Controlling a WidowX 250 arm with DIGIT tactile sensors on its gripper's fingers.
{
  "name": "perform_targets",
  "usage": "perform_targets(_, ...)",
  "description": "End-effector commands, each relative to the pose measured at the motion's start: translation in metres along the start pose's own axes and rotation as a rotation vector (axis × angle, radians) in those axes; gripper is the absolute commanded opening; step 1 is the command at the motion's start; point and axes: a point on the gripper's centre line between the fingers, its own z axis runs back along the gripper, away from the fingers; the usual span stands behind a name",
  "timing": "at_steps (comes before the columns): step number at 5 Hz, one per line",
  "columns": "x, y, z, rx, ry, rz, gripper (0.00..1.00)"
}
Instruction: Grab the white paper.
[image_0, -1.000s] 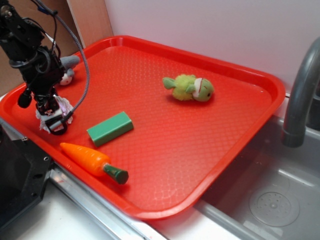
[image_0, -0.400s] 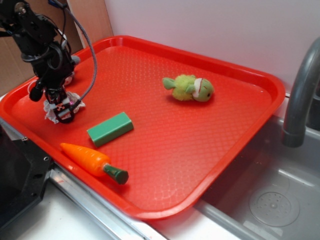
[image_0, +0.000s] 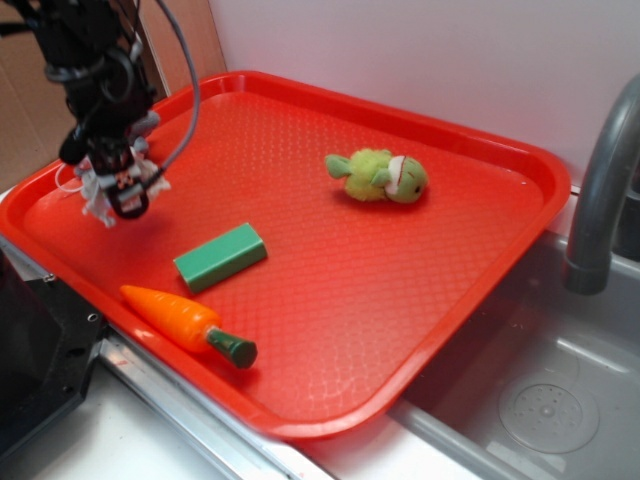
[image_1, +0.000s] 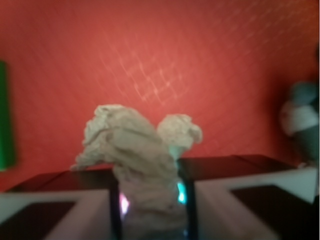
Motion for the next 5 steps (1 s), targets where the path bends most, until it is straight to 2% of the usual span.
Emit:
perform_targets(1, 0.029, -0.017, 0.074, -0.119, -0.057, 0.111, 0.0)
perform_targets(2, 0.032, -0.027, 0.093, -0.14, -0.087, 0.12, 0.0)
perform_targets(3, 0.03, -0.037, 0.108, -0.135, -0.134, 0.112, 0.0)
perform_targets(4, 0.031, -0.045, 0.112, -0.072, -0.155, 0.119, 0.0)
perform_targets(5, 0.035, -0.034, 0.099, -0.068, -0.08, 0.164, 0.0)
